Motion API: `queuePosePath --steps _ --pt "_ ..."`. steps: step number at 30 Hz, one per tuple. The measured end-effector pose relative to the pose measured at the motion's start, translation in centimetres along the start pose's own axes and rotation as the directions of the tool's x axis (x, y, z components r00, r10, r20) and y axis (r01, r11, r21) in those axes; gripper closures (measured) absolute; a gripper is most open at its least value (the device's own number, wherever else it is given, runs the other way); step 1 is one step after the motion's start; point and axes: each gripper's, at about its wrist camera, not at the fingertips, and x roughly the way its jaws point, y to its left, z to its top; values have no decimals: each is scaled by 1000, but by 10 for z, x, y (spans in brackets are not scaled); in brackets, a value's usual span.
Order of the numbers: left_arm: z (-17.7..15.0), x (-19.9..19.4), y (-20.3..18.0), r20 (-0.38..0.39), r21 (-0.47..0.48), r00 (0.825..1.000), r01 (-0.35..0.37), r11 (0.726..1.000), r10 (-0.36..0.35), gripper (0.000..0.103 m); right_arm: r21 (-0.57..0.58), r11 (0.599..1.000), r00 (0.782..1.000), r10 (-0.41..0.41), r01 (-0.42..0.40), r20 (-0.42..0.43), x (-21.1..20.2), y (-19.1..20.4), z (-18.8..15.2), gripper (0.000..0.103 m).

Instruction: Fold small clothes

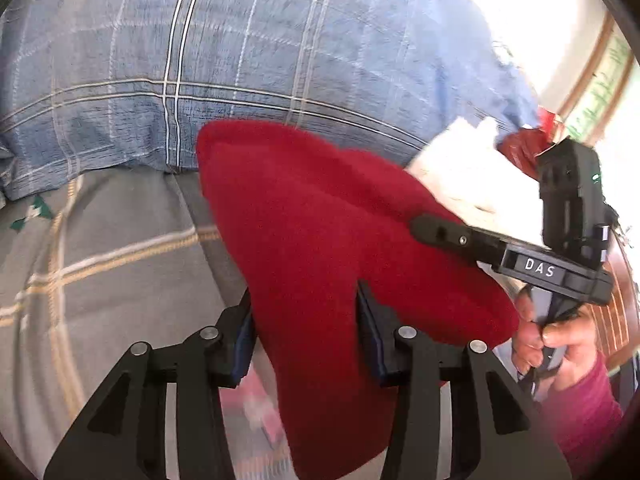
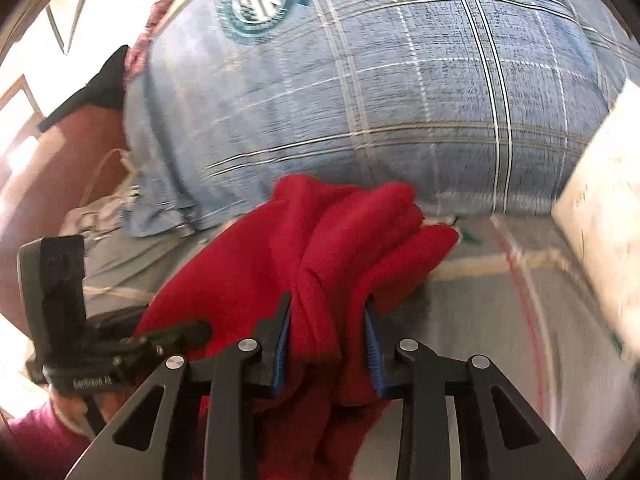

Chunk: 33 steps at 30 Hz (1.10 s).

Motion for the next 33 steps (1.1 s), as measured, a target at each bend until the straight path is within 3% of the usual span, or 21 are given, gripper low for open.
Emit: queuePosePath --steps 3,5,9,13,15,19,21,23,25,26,28,33 --pt "-34 -33 -5 -18 37 1000 20 999 -20 60 2 999 999 41 -41 -16 -22 13 -32 71" --pt "-55 -35 -10 -44 54 999 -1 999 4 59 14 999 997 48 -47 -53 -21 17 -57 68" --pt "-91 -13 -7 -113 70 990 -74 995 81 56 45 998 991 -46 52 -129 -8 12 -84 45" --pt "-99 -20 1 -70 39 991 -116 993 118 52 42 994 994 -101 99 44 -46 24 -70 45" --pt "-96 -27 3 -31 23 989 -144 989 144 48 6 996 992 -89 89 92 -51 39 -57 45" --pt "-96 -37 1 25 35 978 -208 977 207 44 -83 994 997 -63 67 46 -12 68 -37 48" --pt "-96 -33 4 19 39 973 -233 972 232 41 -152 984 996 -91 91 6 20 79 -32 54" --pt "-95 -27 10 6 25 973 -229 973 229 39 -210 958 979 -205 196 -21 56 80 -29 58" --pt "-94 -25 11 10 21 972 -233 972 233 35 -220 921 941 -336 321 -34 87 65 -25 63" --pt "-91 -23 12 16 16 972 -235 972 235 32 -206 919 936 -350 335 -39 95 57 -24 64" --pt "-89 -22 12 23 6 971 -239 971 239 31 -143 940 946 -320 311 -43 98 40 -19 64" --pt "-86 -18 13 23 2 967 -254 967 254 31 -120 942 947 -320 314 -38 84 38 -17 61"
